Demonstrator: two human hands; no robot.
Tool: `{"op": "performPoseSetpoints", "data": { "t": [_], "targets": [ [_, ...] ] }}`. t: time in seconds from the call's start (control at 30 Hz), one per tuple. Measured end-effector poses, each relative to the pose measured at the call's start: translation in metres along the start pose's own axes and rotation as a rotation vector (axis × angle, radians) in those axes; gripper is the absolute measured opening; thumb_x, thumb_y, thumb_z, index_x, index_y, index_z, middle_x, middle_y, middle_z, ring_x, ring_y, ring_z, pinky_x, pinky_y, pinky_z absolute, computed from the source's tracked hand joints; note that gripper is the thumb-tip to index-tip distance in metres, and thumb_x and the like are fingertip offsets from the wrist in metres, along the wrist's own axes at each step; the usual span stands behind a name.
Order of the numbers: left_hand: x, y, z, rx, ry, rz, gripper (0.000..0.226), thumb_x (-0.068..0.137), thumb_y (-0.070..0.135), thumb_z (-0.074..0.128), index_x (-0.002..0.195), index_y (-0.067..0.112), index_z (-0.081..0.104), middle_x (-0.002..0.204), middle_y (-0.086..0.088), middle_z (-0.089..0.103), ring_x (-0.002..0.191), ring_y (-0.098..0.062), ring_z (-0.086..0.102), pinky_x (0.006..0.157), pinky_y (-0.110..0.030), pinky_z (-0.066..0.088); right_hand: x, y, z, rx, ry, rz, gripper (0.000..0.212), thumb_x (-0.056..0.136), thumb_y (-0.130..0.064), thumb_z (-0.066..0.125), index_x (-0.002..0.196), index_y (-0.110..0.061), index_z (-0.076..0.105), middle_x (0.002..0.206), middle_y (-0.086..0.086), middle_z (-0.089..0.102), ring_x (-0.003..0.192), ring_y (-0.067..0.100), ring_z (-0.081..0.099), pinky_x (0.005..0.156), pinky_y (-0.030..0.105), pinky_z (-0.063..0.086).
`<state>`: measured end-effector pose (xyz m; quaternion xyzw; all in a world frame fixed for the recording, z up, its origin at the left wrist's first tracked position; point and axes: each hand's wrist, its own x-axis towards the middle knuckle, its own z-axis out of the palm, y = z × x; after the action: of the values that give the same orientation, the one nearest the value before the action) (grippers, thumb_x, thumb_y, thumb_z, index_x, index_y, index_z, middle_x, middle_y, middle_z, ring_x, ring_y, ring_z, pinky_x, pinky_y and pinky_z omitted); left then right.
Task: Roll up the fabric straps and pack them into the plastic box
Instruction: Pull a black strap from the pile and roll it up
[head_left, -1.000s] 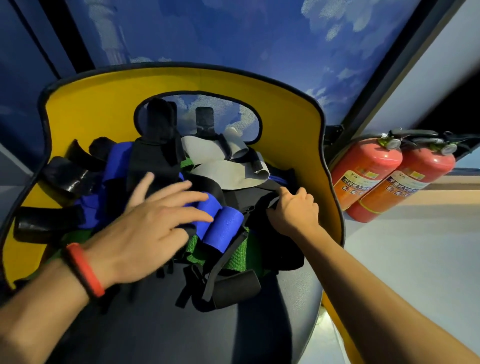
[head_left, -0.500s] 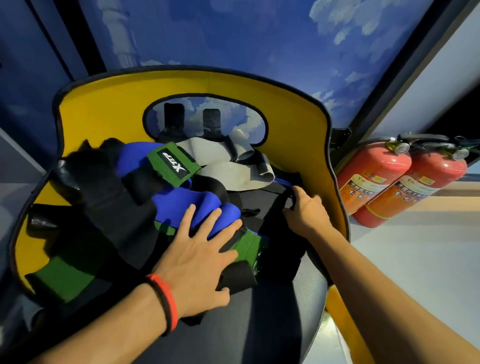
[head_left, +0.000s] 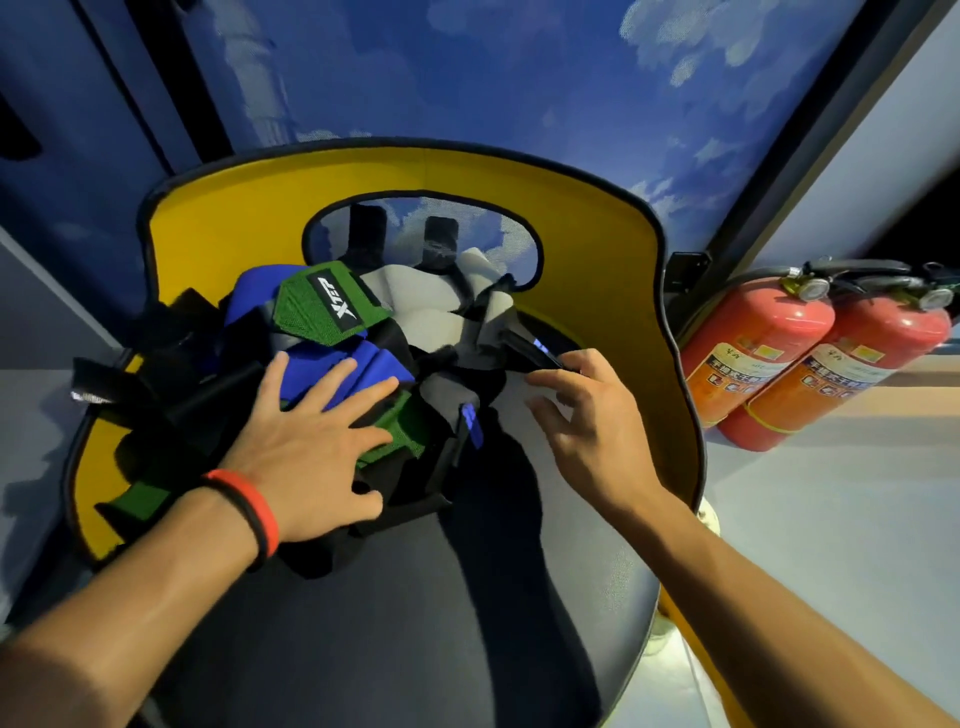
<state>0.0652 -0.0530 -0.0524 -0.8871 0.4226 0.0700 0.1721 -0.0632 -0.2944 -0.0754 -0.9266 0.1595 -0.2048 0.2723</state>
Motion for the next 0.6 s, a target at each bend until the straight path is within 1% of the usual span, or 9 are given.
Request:
{"op": "performPoseSetpoints", "data": {
  "t": [0.03, 0.1, 0.17, 0.23, 0.3, 0.4, 0.47, 0.53, 0.6],
  "targets": [
    [-0.001, -0.007, 0.001, -0.021, -0.033, -0.002, 0.075, 0.080, 0.079, 0.038, 0.150, 0.053, 0.028, 0.162, 0.023, -0.025, 0.152, -0.015, -0.025, 0.113, -0.068, -0.016, -0.002, -0.005, -0.004, 0.042, 0.009, 0.011, 0.020, 0.096, -0.031, 0.069, 0.112, -0.022, 0.076, 0.112, -0.009, 0.053, 0.102, 0.005, 0.054, 0.082, 0.019, 0.050],
    [-0.003, -0.018, 0.004, -0.068, -0.079, 0.014, 0.080, 0.077, 0.086, 0.041, 0.150, 0.055, 0.026, 0.159, 0.025, -0.030, 0.150, -0.014, -0.028, 0.114, -0.067, -0.018, -0.005, -0.014, -0.011, 0.153, 0.055, 0.070, 0.019, 0.092, -0.038, 0.073, 0.099, -0.023, 0.080, 0.101, -0.010, 0.057, 0.096, 0.004, 0.056, 0.075, 0.010, 0.044],
    [-0.004, -0.021, 0.006, -0.110, -0.087, 0.049, 0.083, 0.074, 0.088, 0.046, 0.149, 0.055, 0.027, 0.157, 0.027, -0.033, 0.149, -0.014, -0.031, 0.115, -0.066, -0.017, -0.008, -0.022, -0.018, 0.291, 0.117, 0.160, 0.023, 0.086, -0.041, 0.077, 0.081, -0.018, 0.078, 0.088, -0.008, 0.060, 0.090, 0.007, 0.059, 0.067, 0.012, 0.043],
    [-0.005, -0.020, 0.009, -0.153, -0.079, 0.086, 0.082, 0.074, 0.085, 0.051, 0.147, 0.055, 0.032, 0.157, 0.028, -0.033, 0.147, -0.015, -0.034, 0.116, -0.065, -0.017, -0.009, -0.026, -0.021, 0.409, 0.132, 0.247, 0.036, 0.084, -0.041, 0.079, 0.067, -0.012, 0.068, 0.075, -0.004, 0.061, 0.076, 0.009, 0.059, 0.061, 0.017, 0.044],
    [-0.006, -0.015, 0.011, -0.219, -0.057, 0.138, 0.076, 0.074, 0.083, 0.054, 0.143, 0.054, 0.040, 0.158, 0.029, -0.028, 0.147, -0.015, -0.036, 0.117, -0.062, -0.017, -0.010, -0.028, -0.021, 0.500, 0.070, 0.308, 0.047, 0.085, -0.038, 0.080, 0.061, -0.004, 0.057, 0.062, 0.000, 0.055, 0.058, 0.010, 0.050, 0.055, 0.022, 0.041],
    [-0.008, -0.007, 0.007, -0.352, -0.039, 0.211, 0.067, 0.079, 0.078, 0.055, 0.141, 0.053, 0.043, 0.163, 0.028, -0.012, 0.147, -0.012, -0.035, 0.119, -0.055, -0.020, -0.011, -0.031, -0.016, 0.428, -0.079, 0.290, 0.044, 0.085, -0.023, 0.078, 0.057, -0.008, 0.049, 0.050, -0.007, 0.045, 0.049, 0.006, 0.040, 0.051, 0.023, 0.035],
    [-0.009, 0.004, 0.008, -0.338, 0.007, 0.272, 0.073, 0.081, 0.074, 0.055, 0.147, 0.052, 0.033, 0.166, 0.020, 0.000, 0.149, -0.013, -0.031, 0.119, -0.056, -0.019, -0.010, -0.035, -0.011, 0.373, -0.097, 0.289, 0.038, 0.083, -0.016, 0.075, 0.059, -0.014, 0.045, 0.050, -0.009, 0.044, 0.049, 0.005, 0.038, 0.052, 0.024, 0.034],
    [-0.010, 0.022, 0.012, -0.248, 0.080, 0.345, 0.075, 0.083, 0.070, 0.054, 0.151, 0.048, 0.029, 0.165, 0.009, 0.014, 0.153, -0.022, -0.019, 0.119, -0.059, -0.017, -0.008, -0.038, -0.011, 0.435, -0.072, 0.285, 0.029, 0.081, -0.012, 0.072, 0.075, -0.017, 0.045, 0.058, -0.012, 0.045, 0.055, 0.008, 0.038, 0.055, 0.024, 0.035],
    [-0.013, 0.042, 0.011, -0.169, 0.076, 0.389, 0.075, 0.085, 0.066, 0.052, 0.153, 0.042, 0.029, 0.163, -0.002, 0.021, 0.154, -0.031, -0.010, 0.117, -0.060, -0.019, -0.003, -0.042, -0.015, 0.583, -0.084, 0.308, 0.024, 0.082, -0.011, 0.069, 0.095, -0.021, 0.052, 0.074, -0.009, 0.061, 0.064, 0.016, 0.055, 0.063, 0.033, 0.048]
  ]
}}
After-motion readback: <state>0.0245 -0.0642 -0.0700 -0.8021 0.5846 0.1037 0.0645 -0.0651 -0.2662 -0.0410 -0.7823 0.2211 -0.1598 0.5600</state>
